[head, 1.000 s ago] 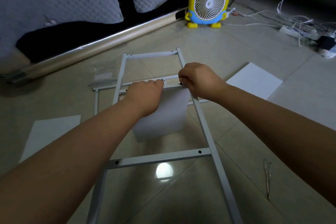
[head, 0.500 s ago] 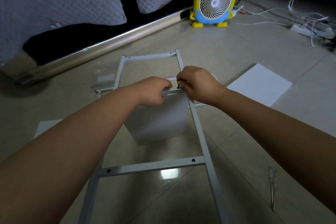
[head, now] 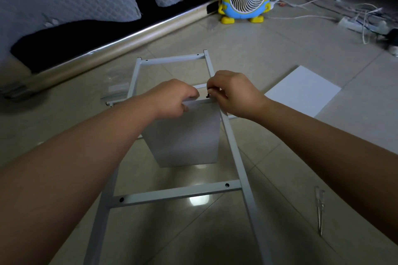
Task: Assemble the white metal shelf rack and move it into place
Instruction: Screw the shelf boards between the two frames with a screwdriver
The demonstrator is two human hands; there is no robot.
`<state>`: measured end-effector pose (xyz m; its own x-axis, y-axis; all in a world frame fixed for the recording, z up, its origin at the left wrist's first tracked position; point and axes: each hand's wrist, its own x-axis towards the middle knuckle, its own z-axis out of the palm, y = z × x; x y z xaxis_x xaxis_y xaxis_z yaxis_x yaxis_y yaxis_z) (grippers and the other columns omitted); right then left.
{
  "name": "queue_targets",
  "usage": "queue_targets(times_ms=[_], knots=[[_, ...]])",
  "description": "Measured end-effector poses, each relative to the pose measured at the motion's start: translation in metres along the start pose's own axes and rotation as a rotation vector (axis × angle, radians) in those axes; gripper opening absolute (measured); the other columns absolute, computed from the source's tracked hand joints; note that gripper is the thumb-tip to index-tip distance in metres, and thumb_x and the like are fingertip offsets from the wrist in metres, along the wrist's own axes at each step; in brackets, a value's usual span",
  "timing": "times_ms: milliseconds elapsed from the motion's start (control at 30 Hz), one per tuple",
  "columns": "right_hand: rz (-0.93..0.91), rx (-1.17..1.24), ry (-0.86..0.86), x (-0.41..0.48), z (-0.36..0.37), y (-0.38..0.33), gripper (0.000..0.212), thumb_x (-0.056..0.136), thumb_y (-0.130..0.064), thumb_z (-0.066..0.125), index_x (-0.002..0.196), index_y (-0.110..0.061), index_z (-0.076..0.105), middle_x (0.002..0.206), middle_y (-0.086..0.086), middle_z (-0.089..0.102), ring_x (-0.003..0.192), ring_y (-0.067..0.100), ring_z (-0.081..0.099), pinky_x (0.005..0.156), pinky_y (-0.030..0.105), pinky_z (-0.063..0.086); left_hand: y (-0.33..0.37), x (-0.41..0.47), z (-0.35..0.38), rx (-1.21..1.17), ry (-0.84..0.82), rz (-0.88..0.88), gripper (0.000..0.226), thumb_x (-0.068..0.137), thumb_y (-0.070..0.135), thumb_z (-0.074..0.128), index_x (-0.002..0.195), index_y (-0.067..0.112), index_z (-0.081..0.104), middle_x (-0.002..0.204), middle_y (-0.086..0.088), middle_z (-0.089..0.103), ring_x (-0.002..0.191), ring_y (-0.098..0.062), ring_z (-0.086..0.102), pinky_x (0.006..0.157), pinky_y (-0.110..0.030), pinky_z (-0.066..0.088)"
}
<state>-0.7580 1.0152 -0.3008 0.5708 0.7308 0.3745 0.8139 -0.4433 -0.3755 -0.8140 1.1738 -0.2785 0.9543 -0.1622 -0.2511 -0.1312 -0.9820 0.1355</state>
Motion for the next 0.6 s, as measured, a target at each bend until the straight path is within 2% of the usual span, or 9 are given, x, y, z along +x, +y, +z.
queue_targets(times_ms=[100, 233, 400, 500, 600], knots=[[-0.021, 0.001, -0.008, 0.000, -0.001, -0.004, 0.025, 0.079, -0.011, 0.046, 0.079, 0.006, 0.065, 0.073, 0.021, 0.060, 0.067, 0.029, 0.053, 0.065, 0.025, 0.029, -0.001, -0.005, -0.001, 0.001, 0.021, -0.016, 0.017, 0.086, 0.011, 0.059, 0.102, 0.005, 0.059, 0.097, -0.012, 0.060, 0.091, -0.026, 0.054, 0.076, -0.033, 0.043], [-0.061, -0.032, -0.036, 0.001, -0.007, -0.005, 0.021, 0.077, -0.006, 0.049, 0.074, 0.006, 0.065, 0.068, 0.022, 0.060, 0.063, 0.028, 0.054, 0.060, 0.016, 0.022, 0.005, -0.007, -0.005, 0.058, 0.037, -0.032, 0.011, 0.087, 0.008, 0.056, 0.098, 0.006, 0.058, 0.079, -0.004, 0.048, 0.083, -0.025, 0.050, 0.066, -0.028, 0.035], [-0.052, -0.077, -0.090, -0.004, -0.010, -0.004, 0.032, 0.079, -0.014, 0.041, 0.081, 0.007, 0.066, 0.078, 0.023, 0.062, 0.073, 0.035, 0.057, 0.065, 0.027, 0.033, 0.011, -0.004, -0.001, 0.090, 0.022, -0.026, 0.025, 0.089, 0.009, 0.054, 0.113, 0.007, 0.058, 0.101, -0.013, 0.056, 0.100, -0.029, 0.054, 0.072, -0.029, 0.037], [-0.060, -0.111, -0.140, -0.003, -0.013, -0.009, 0.028, 0.086, -0.013, 0.044, 0.086, 0.005, 0.065, 0.084, 0.022, 0.060, 0.079, 0.035, 0.056, 0.066, 0.030, 0.034, 0.006, -0.002, -0.001, 0.041, 0.001, -0.011, 0.032, 0.089, 0.012, 0.056, 0.121, 0.011, 0.056, 0.114, -0.013, 0.058, 0.105, -0.029, 0.053, 0.077, -0.028, 0.037], [-0.013, -0.138, -0.251, 0.006, -0.015, -0.010, 0.022, 0.091, -0.008, 0.045, 0.094, 0.003, 0.064, 0.095, 0.019, 0.059, 0.091, 0.033, 0.054, 0.075, 0.033, 0.036, 0.002, -0.003, 0.001, -0.037, 0.010, -0.004, 0.038, 0.089, 0.013, 0.058, 0.127, 0.011, 0.055, 0.121, -0.011, 0.059, 0.111, -0.027, 0.052, 0.078, -0.025, 0.034]])
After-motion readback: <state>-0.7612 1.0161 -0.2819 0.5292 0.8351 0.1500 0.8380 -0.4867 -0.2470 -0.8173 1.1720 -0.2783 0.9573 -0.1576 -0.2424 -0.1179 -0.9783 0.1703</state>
